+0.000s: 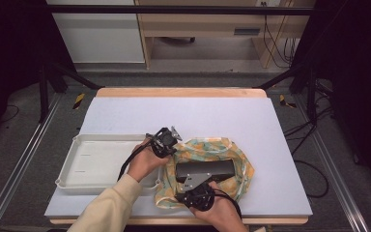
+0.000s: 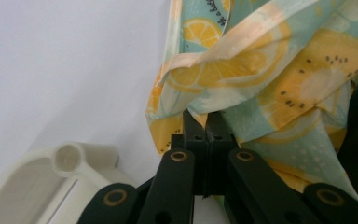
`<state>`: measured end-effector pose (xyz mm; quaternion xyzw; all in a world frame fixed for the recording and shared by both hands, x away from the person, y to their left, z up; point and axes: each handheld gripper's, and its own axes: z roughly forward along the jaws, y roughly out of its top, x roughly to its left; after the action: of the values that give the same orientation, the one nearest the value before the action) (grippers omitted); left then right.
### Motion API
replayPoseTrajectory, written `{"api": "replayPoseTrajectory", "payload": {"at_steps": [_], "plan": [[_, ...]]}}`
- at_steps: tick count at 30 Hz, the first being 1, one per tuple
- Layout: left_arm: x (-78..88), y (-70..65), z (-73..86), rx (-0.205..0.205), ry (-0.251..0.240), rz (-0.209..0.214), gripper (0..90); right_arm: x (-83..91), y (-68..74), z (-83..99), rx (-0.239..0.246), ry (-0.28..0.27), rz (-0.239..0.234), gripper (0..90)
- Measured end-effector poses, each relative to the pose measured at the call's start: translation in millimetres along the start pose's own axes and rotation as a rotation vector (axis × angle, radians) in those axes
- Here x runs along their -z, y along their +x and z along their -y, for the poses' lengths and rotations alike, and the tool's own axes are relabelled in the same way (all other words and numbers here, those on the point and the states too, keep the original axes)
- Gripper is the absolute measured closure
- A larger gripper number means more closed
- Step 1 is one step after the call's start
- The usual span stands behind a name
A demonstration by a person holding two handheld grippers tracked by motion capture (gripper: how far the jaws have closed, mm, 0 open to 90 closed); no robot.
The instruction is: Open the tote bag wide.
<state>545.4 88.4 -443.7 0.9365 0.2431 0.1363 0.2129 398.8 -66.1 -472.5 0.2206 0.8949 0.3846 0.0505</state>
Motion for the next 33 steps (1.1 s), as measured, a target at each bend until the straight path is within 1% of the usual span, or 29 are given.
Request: {"api": "replayPoseTrajectory", "payload": {"at_steps": [4,5,6,8,9,11,12,13,14,15,16,17,18,19,20,21,22,23,24,25,26,27,28,29,30,31,32,33], "plan": [[-0.3,-0.4,0.4,0.003,-0.008,-0.001,90.0,-0.4,-1.2,0.6,-0.01,-0.006,0.002,90.0],[0.3,-0.1,0.5,0.001,-0.003,-0.001,90.0,-0.6,-2.1,1.3,-0.016,-0.01,0.001,89.7],[0.5,-0.3,1.9,0.006,-0.014,0.003,90.0,-0.3,-2.6,1.6,-0.018,-0.011,0.002,89.5],[1.5,-0.4,2.9,0.009,-0.02,0.005,90.0,-0.1,-2.6,1.8,-0.02,-0.012,0.004,88.9],[2.8,-0.2,3.9,0.011,-0.026,0.005,90.0,0.1,-2.9,2.1,-0.018,-0.019,0.003,87.7],[6.2,-0.5,6.4,0.022,-0.049,-0.003,83.7,3.1,-2.2,2.6,-0.022,-0.024,0.012,79.4],[8.3,-0.6,7.4,0.02,-0.057,-0.007,80.6,4.4,-1.4,2.8,-0.02,-0.027,0.018,75.6],[14.1,-1.7,10.3,0.031,-0.093,-0.018,77.1,7.0,-0.4,3.0,-0.018,-0.033,0.026,70.7],[14.1,-1.7,10.3,0.031,-0.093,-0.018,72.5,8.6,0.2,3.1,-0.018,-0.035,0.035,65.3],[18.4,-1.7,11.7,0.031,-0.106,-0.027,72.5,8.6,0.2,3.1,-0.018,-0.035,0.035,65.3],[27.3,-2.6,15.4,0.049,-0.157,-0.038,63.5,13.6,1.3,2.7,-0.02,-0.038,0.058,58.9],[30.4,-2.7,16.8,0.053,-0.17,-0.044,58.9,17.6,2.1,2.3,-0.019,-0.038,0.067,55.5],[30.4,-2.7,16.8,0.053,-0.17,-0.044,55.4,17.6,2.1,2.3,-0.019,-0.038,0.067,55.5],[34.7,-3.0,18.5,0.056,-0.187,-0.051,55.4,20.0,2.2,2.1,-0.016,-0.045,0.072,51.9],[45.6,-2.9,22.5,0.056,-0.222,-0.063,50.3,26.9,2.9,0.9,-0.011,-0.058,0.08,46.2],[45.6,-2.9,22.5,0.056,-0.222,-0.063,48.8,26.9,2.9,0.9,-0.011,-0.058,0.08,46.2],[54.5,-3.1,25.1,0.058,-0.246,-0.075,46.8,34.0,3.9,-0.6,-0.011,-0.069,0.098,41.8],[54.5,-3.1,25.1,0.058,-0.246,-0.075,45.6,34.0,3.9,-0.6,-0.011,-0.069,0.098,41.8],[66.7,-5.3,27.5,0.051,-0.285,-0.084,45.1,39.9,4.7,-1.0,-0.013,-0.073,0.114,38.3],[66.7,-5.3,27.5,0.051,-0.285,-0.084,44.0,39.9,4.7,-1.0,-0.013,-0.073,0.114,38.3],[75.3,-8.5,28.8,0.047,-0.315,-0.087,43.4,48.3,4.0,-0.1,-0.012,-0.083,0.129,35.7],[75.3,-8.5,28.8,0.047,-0.315,-0.087,43.2,48.3,4.0,-0.1,-0.012,-0.083,0.129,35.7],[81.3,-11.3,29.6,0.041,-0.33,-0.09,43.2,51.2,3.7,0.3,-0.013,-0.088,0.141,34.6],[87.7,-15.2,30.9,0.036,-0.354,-0.08,42.4,62.0,0.7,2.2,-0.022,-0.094,0.17,32.3],[87.7,-15.2,30.9,0.036,-0.354,-0.08,42.3,62.0,0.7,2.2,-0.022,-0.094,0.17,32.3],[92.9,-20.0,33.1,0.047,-0.389,-0.054,42.3,71.0,-3.2,4.4,-0.039,-0.113,0.185,30.7],[95.0,-22.4,34.5,0.046,-0.397,-0.041,42.4,76.3,-5.9,5.9,-0.048,-0.126,0.193,30.9],[95.0,-22.4,34.5,0.046,-0.397,-0.041,42.6,76.3,-5.9,5.9,-0.048,-0.126,0.193,30.9]]}}
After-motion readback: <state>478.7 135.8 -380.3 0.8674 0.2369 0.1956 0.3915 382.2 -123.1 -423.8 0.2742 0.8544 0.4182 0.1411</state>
